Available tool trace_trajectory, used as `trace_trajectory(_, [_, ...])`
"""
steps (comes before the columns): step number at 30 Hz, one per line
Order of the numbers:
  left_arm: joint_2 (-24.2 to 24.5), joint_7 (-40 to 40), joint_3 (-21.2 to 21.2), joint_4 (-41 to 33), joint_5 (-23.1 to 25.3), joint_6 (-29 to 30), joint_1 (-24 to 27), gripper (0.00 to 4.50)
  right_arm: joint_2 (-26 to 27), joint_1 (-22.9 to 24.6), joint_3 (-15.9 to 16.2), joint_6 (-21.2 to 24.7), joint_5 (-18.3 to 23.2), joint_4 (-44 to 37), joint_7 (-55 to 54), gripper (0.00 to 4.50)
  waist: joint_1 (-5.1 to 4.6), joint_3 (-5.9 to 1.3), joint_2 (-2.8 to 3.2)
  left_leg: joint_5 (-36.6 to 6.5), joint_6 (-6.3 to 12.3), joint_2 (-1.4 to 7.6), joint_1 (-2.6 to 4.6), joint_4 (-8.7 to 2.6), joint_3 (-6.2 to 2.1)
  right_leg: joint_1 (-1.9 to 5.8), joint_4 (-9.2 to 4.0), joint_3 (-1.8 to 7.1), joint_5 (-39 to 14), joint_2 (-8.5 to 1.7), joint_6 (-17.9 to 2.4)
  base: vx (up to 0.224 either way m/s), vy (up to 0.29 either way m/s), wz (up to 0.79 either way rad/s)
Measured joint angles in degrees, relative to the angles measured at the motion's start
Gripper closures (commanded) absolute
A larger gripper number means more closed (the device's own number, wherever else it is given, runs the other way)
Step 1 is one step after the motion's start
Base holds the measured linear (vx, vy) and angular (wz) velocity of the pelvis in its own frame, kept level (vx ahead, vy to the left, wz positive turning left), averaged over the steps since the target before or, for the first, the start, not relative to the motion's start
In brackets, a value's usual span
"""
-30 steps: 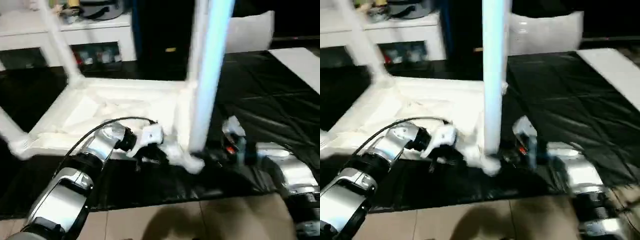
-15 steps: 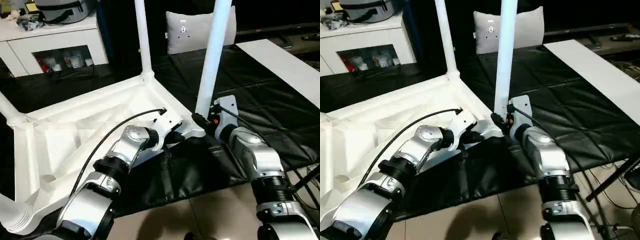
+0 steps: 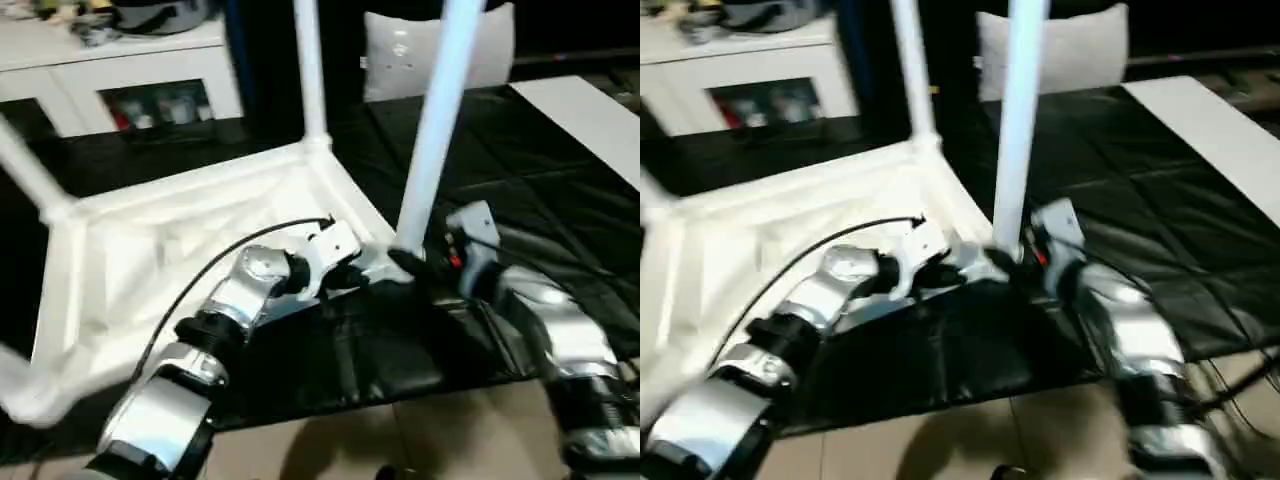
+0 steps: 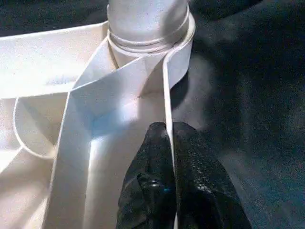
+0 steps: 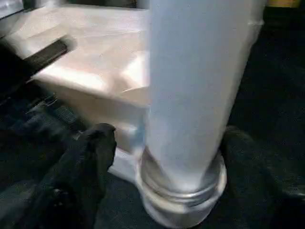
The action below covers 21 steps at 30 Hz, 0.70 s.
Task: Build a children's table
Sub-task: Rotate leg to tighten
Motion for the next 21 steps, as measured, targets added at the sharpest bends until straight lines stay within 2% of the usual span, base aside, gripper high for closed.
trace_trajectory(3, [3.18, -6.34, -1.25, -0.01, -0.63, -3.65, 0.51, 4.5, -4.18, 1.33, 0.66, -2.22, 1.48, -0.77, 8.27, 0.62, 0.6, 0.0, -0.01, 0.0, 0.0, 0.0, 0.17, 0.05, 0.04, 0.16, -0.01, 0.07, 0.01, 0.0, 0.01, 0.0, 0.0, 0.0])
trace_trajectory(7, [5.33, -11.82, -2.44, 0.1, -0.74, -7.04, 0.57, 4.5, -5.7, 1.65, 1.76, -4.67, 2.58, -0.79, 14.06, 0.62, 1.51, 0.0, -0.02, 0.0, -0.01, -0.01, 0.27, 0.08, 0.12, 0.25, 0.0, 0.11, 0.01, 0.0, 0.02, 0.0, 0.0, 0.0])
trace_trajectory(9, [5.88, -14.58, -3.1, 0.29, -0.88, -8.96, 0.57, 4.5, -6.34, 1.65, 2.32, -4.64, 3.01, -0.79, 16.74, 0.88, 1.93, 0.0, -0.04, 0.0, -0.02, -0.01, 0.38, 0.07, 0.14, 0.35, 0.0, 0.16, 0.01, -0.01, 0.03, 0.0, 0.0, 0.0])
trace_trajectory(13, [6.99, -19.31, -3.79, 0.49, -1.05, -11.27, 0.57, 4.5, -7.56, 1.56, 3.43, -3.98, 4.54, -0.79, 20.9, 1.12, 2.89, 0.02, -0.07, -0.01, -0.03, 0.0, 0.43, 0.04, 0.18, 0.36, 0.0, 0.19, 0.01, -0.01, 0.04, 0.0, 0.0, 0.0])
trace_trajectory(21, [7.53, -23.75, -5.02, 0.94, -1.47, -14.09, 0.26, 4.5, -6.49, -0.85, 6.51, -3.93, 5.02, 0.79, 26.47, 1.78, 3.58, 0.0, -0.22, -0.01, -0.03, -0.01, 0.52, 0.05, 0.25, 0.42, 0.02, 0.25, 0.01, -0.01, 0.04, 0.0, 0.0, 0.0])
